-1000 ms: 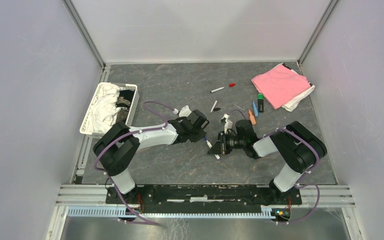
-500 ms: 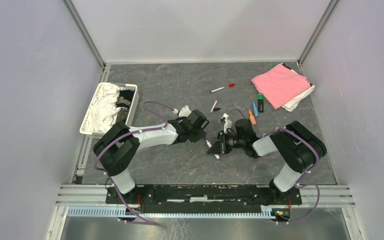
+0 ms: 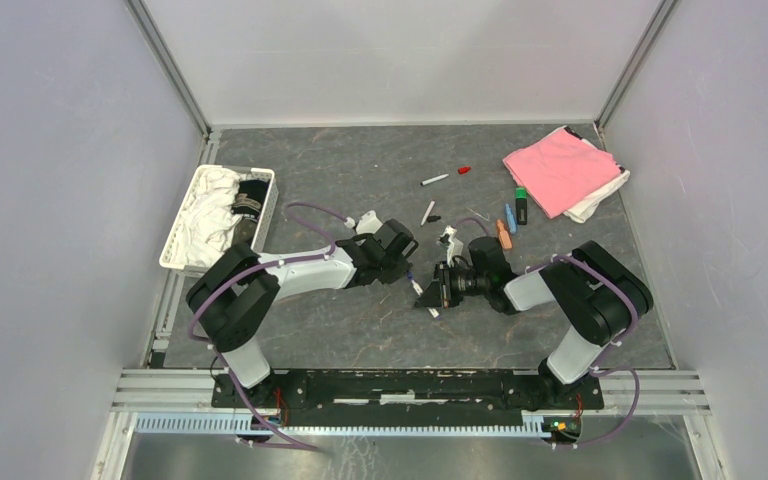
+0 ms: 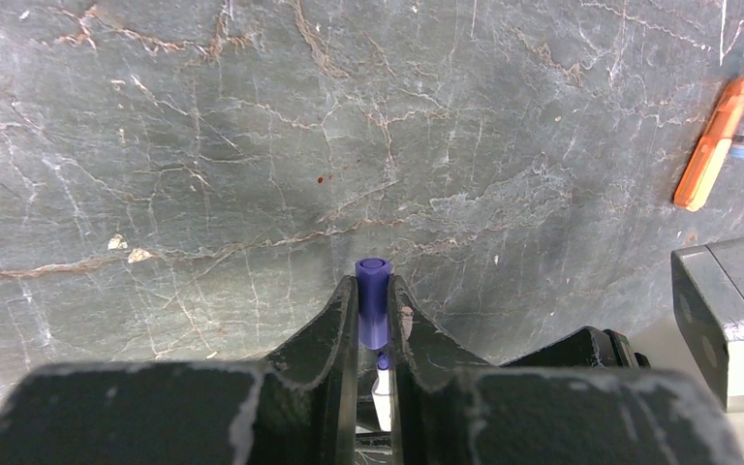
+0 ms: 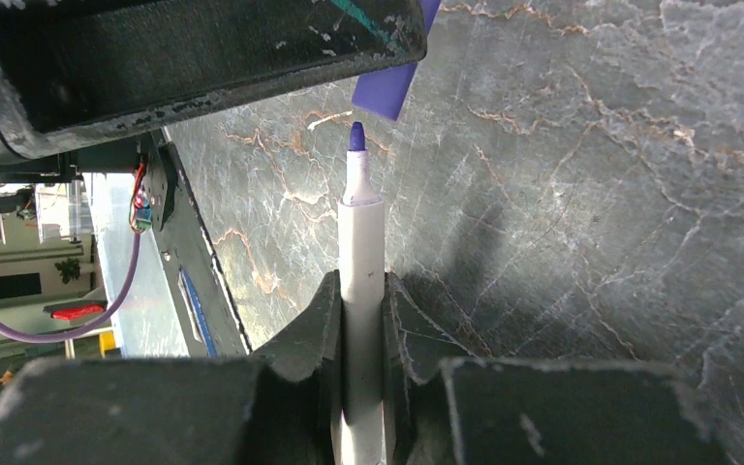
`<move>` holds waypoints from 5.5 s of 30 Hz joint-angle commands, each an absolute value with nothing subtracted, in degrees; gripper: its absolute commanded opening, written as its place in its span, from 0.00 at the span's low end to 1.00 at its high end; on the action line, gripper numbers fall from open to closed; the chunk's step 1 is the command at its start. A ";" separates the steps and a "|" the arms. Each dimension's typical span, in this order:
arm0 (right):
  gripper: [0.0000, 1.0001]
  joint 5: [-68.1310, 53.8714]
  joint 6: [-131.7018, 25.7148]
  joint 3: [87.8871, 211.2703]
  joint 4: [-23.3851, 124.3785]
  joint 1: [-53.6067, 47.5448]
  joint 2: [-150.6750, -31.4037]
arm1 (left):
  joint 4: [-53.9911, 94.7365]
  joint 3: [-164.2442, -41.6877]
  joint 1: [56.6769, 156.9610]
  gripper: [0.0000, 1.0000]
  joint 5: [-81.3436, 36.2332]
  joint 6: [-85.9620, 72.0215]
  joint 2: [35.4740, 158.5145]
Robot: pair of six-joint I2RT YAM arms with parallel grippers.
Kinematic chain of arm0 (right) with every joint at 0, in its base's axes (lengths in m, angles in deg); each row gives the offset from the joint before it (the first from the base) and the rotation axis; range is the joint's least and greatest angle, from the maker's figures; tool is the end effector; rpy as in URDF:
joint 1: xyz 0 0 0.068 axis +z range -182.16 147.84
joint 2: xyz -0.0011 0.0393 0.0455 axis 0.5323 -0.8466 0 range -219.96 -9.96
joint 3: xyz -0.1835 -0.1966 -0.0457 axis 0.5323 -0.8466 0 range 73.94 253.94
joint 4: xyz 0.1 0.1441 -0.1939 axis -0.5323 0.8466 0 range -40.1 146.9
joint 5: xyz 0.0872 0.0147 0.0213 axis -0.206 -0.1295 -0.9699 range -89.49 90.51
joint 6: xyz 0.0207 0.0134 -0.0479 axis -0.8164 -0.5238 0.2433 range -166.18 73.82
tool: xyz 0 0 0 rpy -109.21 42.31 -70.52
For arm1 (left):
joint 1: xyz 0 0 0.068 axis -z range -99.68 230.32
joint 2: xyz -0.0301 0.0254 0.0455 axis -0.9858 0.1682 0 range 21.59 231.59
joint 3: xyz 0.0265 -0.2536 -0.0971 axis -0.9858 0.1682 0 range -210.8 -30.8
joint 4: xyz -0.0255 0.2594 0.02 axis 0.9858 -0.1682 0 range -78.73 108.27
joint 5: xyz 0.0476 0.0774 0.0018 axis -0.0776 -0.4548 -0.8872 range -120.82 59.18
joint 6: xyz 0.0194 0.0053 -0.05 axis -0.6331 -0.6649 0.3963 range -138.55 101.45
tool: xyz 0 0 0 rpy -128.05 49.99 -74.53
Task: Insert the pens into the pen caps
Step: Insert the pen cap onto the pen.
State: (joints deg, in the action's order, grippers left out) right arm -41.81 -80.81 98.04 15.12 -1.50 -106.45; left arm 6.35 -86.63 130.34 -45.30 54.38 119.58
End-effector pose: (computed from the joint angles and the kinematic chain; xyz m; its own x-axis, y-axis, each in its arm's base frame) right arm 0.2120 0.1534 0.0992 -0.9070 -0.0492 -0.4183 -0.3894 0.4765 0.7883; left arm 0.2268 -0.2565 0.1672 -0.7718 -0.5200 -0.3659 -0.3074 0.8089 -0.5013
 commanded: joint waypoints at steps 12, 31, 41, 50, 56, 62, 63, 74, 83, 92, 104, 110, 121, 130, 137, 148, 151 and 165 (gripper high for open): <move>0.00 -38.25 -78.09 99.61 19.91 -1.23 -107.78 | 5.96 -87.13 130.89 0.02 -46.99 56.60 118.41; 0.00 -35.79 -78.34 100.84 23.26 -1.28 -107.79 | 5.38 -86.56 131.21 0.02 -48.16 57.19 116.49; 0.00 -34.75 -79.37 100.06 21.36 -1.22 -106.45 | 5.18 -86.44 131.56 0.02 -47.98 56.97 116.33; 0.00 -34.21 -78.52 99.70 20.19 -1.31 -105.67 | 5.15 -86.52 132.47 0.02 -47.26 56.95 116.60; 0.00 -34.35 -77.89 99.65 19.63 -1.47 -104.92 | 5.10 -86.50 133.67 0.02 -46.92 57.29 116.81; 0.00 -35.01 -78.06 99.35 18.44 -1.43 -103.88 | 4.58 -87.49 134.95 0.02 -47.27 57.82 118.10; 0.00 -35.00 -78.17 99.42 18.52 -1.44 -103.81 | 4.07 -87.83 135.19 0.02 -47.59 57.75 118.37; 0.00 -34.06 -76.14 99.53 18.89 -1.49 -102.73 | 1.66 -90.70 139.00 0.02 -50.81 59.19 118.21; 0.00 -38.43 -69.12 96.68 9.91 -1.66 -97.34 | 1.68 -91.18 141.99 0.02 -53.44 61.39 115.28; 0.00 -41.54 -66.62 94.06 3.36 -4.16 -90.63 | 0.29 -91.83 144.64 0.05 -58.27 60.48 110.80; 0.00 -44.41 -65.37 93.20 1.50 -6.88 -86.48 | -5.48 -95.04 148.39 0.13 -65.51 58.05 107.23; 0.00 -45.41 -65.60 92.84 0.33 -7.87 -84.96 | -5.52 -92.97 149.12 0.16 -68.37 50.56 100.82; 0.00 -50.76 -65.20 92.57 -2.63 -10.99 -80.97 | 26.83 -73.91 149.44 0.69 -55.61 16.33 79.92; 0.00 -59.21 -63.52 92.94 -2.67 -15.27 -73.03 | 54.37 -66.75 136.99 0.82 -28.57 13.94 80.48; 0.00 -61.42 -64.86 94.79 -0.32 -16.37 -71.97 | 62.03 -66.79 135.07 1.00 -29.45 17.18 85.25; 0.00 -61.98 -71.69 94.22 -6.11 -16.59 -73.18 | 69.74 -68.36 136.28 0.81 -30.13 18.35 93.66; 0.00 -61.90 -72.28 94.14 -6.43 -16.54 -73.33 | 70.16 -68.95 136.47 0.68 -30.51 18.54 95.35; 0.00 -61.80 -73.04 93.89 -7.05 -16.51 -73.77 | 69.46 -71.30 136.66 0.45 -30.42 18.98 98.65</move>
State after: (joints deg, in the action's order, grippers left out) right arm -61.18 -72.46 92.93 -3.66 -16.39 -73.57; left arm 66.78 -68.80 136.33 -30.26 17.13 97.97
